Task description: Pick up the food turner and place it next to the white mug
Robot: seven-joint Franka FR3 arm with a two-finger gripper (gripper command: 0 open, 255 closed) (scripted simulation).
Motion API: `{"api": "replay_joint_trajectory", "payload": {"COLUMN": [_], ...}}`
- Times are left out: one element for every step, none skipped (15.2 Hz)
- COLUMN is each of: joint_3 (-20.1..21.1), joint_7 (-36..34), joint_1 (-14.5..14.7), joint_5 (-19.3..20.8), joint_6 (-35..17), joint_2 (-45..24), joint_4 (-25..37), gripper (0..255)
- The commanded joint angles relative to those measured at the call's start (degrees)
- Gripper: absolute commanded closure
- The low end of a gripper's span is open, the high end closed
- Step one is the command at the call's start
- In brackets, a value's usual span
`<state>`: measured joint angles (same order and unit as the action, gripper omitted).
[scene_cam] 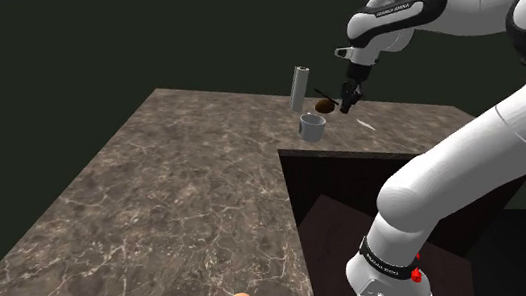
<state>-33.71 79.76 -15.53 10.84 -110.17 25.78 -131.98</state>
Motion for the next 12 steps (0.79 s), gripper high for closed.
{"api": "replay_joint_trajectory", "payload": {"joint_3": [-2.6,-3.9,-5.1,-6.5,-7.8,-9.2,-10.7,-12.2,-13.7,-15.3,-16.9,-18.6], "joint_7": [3.4,5.0,6.6,8.2,9.9,11.6,13.4,15.2,17.1,19.1,21.2,23.4], "joint_1": [-0.6,-0.9,-1.1,-1.2,-1.3,-1.4,-1.4,-1.4,-1.4,-1.3,-1.2,-1.1], "joint_5": [0.3,0.3,0.3,0.2,0.0,-0.2,-0.6,-1.1,-1.7,-2.5,-3.5,-4.6], "joint_6": [0.4,0.5,0.5,0.6,0.7,0.7,0.8,0.8,0.9,0.9,1.0,1.1], "joint_2": [-1.2,-1.9,-2.6,-3.4,-4.3,-5.3,-6.4,-7.6,-8.9,-10.4,-11.9,-13.7], "joint_4": [1.8,2.6,3.5,4.5,5.5,6.6,7.7,8.9,10.2,11.5,12.9,14.3], "gripper": [255,255,255,255,255,255,255,255,255,255,255,255]}}
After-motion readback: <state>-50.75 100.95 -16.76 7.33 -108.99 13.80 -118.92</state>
